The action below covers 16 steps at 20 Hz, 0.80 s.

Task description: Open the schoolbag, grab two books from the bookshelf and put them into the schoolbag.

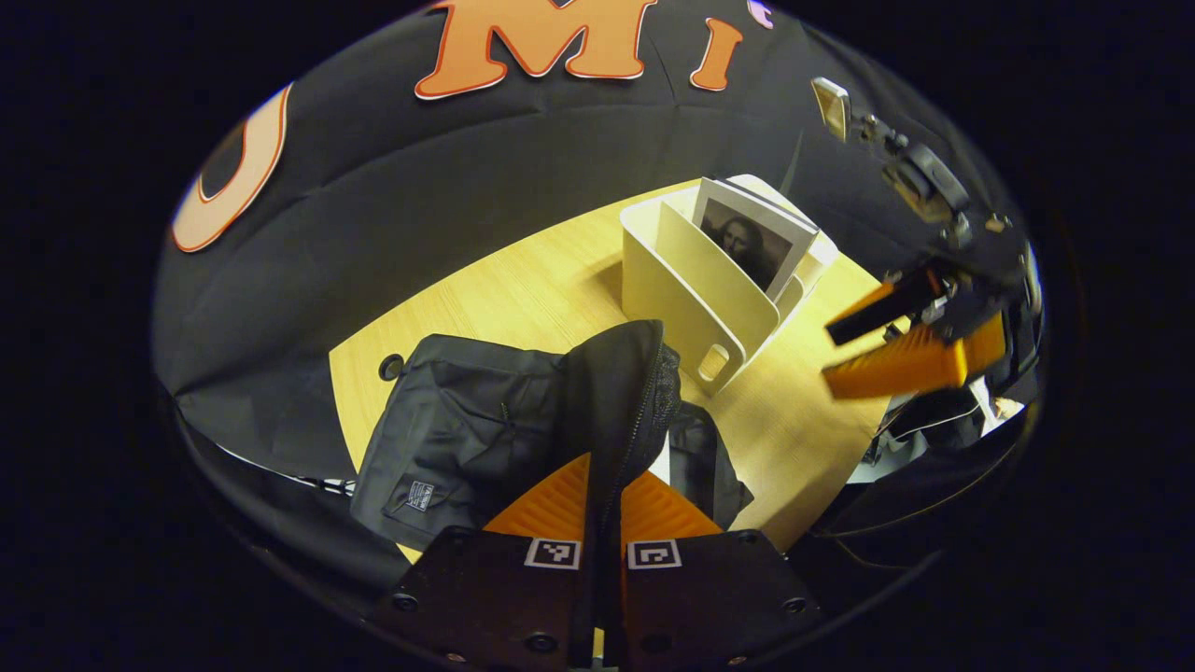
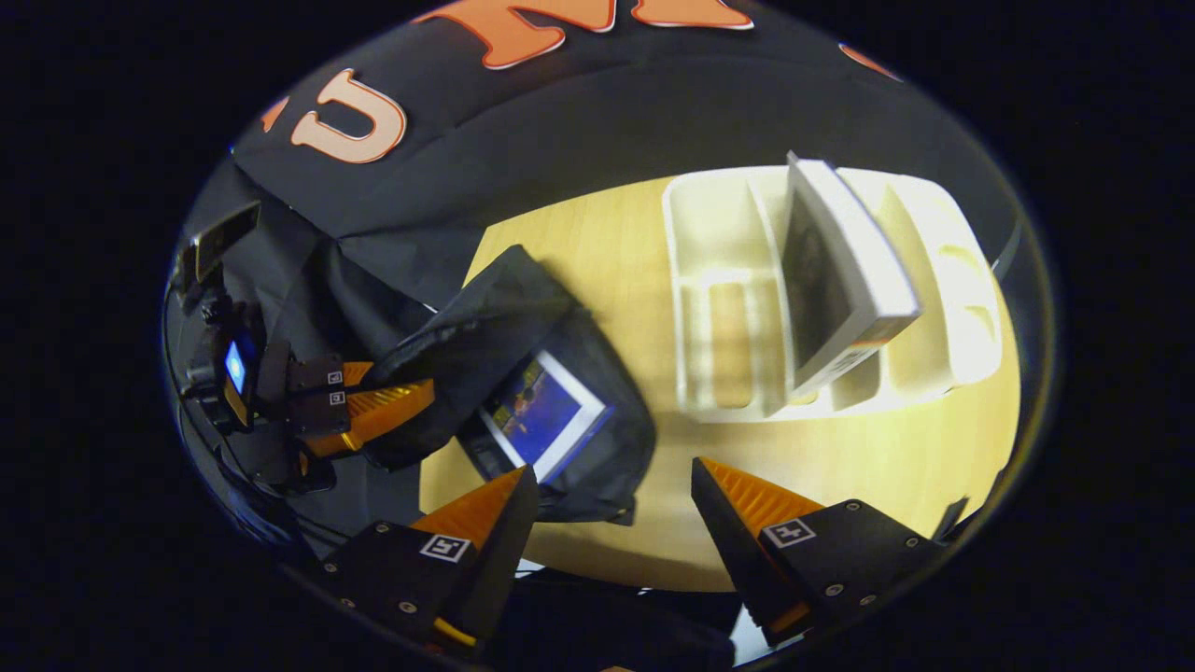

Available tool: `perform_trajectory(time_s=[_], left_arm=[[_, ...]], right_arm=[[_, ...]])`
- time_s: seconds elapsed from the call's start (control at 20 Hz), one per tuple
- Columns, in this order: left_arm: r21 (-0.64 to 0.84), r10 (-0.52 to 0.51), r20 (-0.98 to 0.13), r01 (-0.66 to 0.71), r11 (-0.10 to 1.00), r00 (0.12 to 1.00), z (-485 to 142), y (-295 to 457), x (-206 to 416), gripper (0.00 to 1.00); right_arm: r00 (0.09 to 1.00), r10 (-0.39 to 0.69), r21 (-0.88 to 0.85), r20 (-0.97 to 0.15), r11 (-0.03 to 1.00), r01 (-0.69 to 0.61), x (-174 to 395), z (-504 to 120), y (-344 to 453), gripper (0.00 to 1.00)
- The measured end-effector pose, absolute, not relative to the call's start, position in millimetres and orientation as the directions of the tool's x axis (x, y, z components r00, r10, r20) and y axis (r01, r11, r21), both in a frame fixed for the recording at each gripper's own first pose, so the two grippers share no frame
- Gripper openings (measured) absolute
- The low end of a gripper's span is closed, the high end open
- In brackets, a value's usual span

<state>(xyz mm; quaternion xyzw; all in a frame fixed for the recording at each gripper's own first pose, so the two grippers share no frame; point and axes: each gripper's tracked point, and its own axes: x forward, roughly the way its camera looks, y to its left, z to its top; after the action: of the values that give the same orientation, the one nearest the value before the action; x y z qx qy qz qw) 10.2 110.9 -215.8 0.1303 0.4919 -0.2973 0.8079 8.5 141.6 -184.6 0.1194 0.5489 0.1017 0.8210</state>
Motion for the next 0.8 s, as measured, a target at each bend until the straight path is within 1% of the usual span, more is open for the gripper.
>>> perform_trajectory(time_s=[0.15,0.35,0.4,0.5,0.55,0.6,0.65,0.8], left_arm=[[-0.078,-0.340,-0.876,0.597,0.798,0.341,-217.2,109.7,10.9,0.05],[-0.083,-0.326,-0.883,0.572,0.816,0.337,-221.0,107.8,10.8,0.05],[-0.083,-0.320,-0.885,0.563,0.822,0.338,-222.1,107.7,11.9,0.05],[-0.080,-0.310,-0.889,0.550,0.831,0.338,-224.8,107.3,14.5,0.05],[-0.079,-0.304,-0.890,0.543,0.836,0.339,-225.6,106.6,15.9,0.05],[-0.079,-0.300,-0.892,0.535,0.841,0.339,-227.8,106.3,16.1,0.05],[-0.081,-0.295,-0.894,0.526,0.847,0.338,-228.0,105.7,16.0,0.05],[-0.088,-0.283,-0.900,0.498,0.862,0.331,-233.2,106.5,15.9,0.05]], right_arm=[[0.403,0.234,0.241,-0.885,0.970,-0.032,33.6,-157.9,95.8,0.98],[0.387,0.157,0.154,-0.909,0.987,-0.039,60.5,-143.1,51.2,0.98],[0.375,0.164,0.160,-0.912,0.986,-0.043,66.7,-141.0,47.9,0.98],[0.324,0.223,0.219,-0.919,0.974,-0.048,76.0,-140.0,48.7,0.98],[0.304,0.226,0.224,-0.925,0.974,-0.044,83.0,-142.8,43.6,0.98],[0.301,0.225,0.221,-0.927,0.974,-0.047,94.2,-146.8,37.4,0.98],[0.306,0.198,0.195,-0.931,0.980,-0.038,105.2,-153.9,28.7,0.98],[0.268,0.166,0.164,-0.949,0.986,-0.030,122.9,-175.7,18.0,0.98]])
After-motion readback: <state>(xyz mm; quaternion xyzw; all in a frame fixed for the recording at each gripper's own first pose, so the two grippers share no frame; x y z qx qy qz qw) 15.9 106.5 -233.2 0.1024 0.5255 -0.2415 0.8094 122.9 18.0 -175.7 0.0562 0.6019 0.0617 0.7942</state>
